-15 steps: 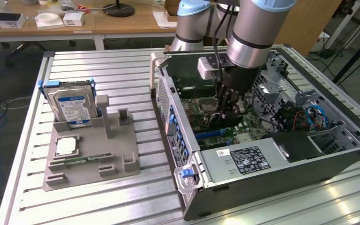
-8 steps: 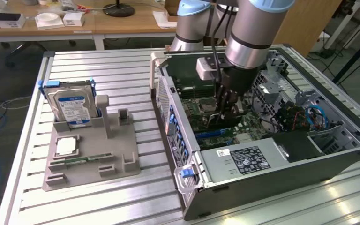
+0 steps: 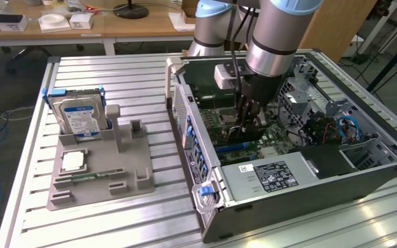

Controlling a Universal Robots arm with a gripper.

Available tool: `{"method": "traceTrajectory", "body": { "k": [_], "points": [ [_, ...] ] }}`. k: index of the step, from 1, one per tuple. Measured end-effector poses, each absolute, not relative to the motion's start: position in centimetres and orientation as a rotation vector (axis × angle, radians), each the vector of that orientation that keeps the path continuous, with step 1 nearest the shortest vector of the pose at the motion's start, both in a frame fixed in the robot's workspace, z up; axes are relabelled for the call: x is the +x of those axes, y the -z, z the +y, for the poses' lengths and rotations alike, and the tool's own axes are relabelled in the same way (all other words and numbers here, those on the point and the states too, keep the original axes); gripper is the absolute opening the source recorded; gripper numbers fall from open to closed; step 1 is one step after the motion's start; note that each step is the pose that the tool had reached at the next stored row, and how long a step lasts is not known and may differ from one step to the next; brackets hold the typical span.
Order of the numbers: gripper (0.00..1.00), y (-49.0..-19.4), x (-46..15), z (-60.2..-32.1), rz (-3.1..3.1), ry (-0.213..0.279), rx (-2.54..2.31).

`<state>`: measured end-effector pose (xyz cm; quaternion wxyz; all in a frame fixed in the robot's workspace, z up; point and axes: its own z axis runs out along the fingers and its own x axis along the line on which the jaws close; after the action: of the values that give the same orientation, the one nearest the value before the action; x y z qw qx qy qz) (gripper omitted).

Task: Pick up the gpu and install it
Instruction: 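Insert the gpu into the slot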

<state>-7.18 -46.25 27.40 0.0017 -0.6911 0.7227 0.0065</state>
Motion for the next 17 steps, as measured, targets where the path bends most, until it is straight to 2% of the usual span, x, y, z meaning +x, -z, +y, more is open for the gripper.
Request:
{"method": "traceTrajectory", "body": {
  "k": [17],
  "points": [
    [0.26,-25.8,-7.3,-46.2,2.268,-0.021,-2.169]
  ]
}}
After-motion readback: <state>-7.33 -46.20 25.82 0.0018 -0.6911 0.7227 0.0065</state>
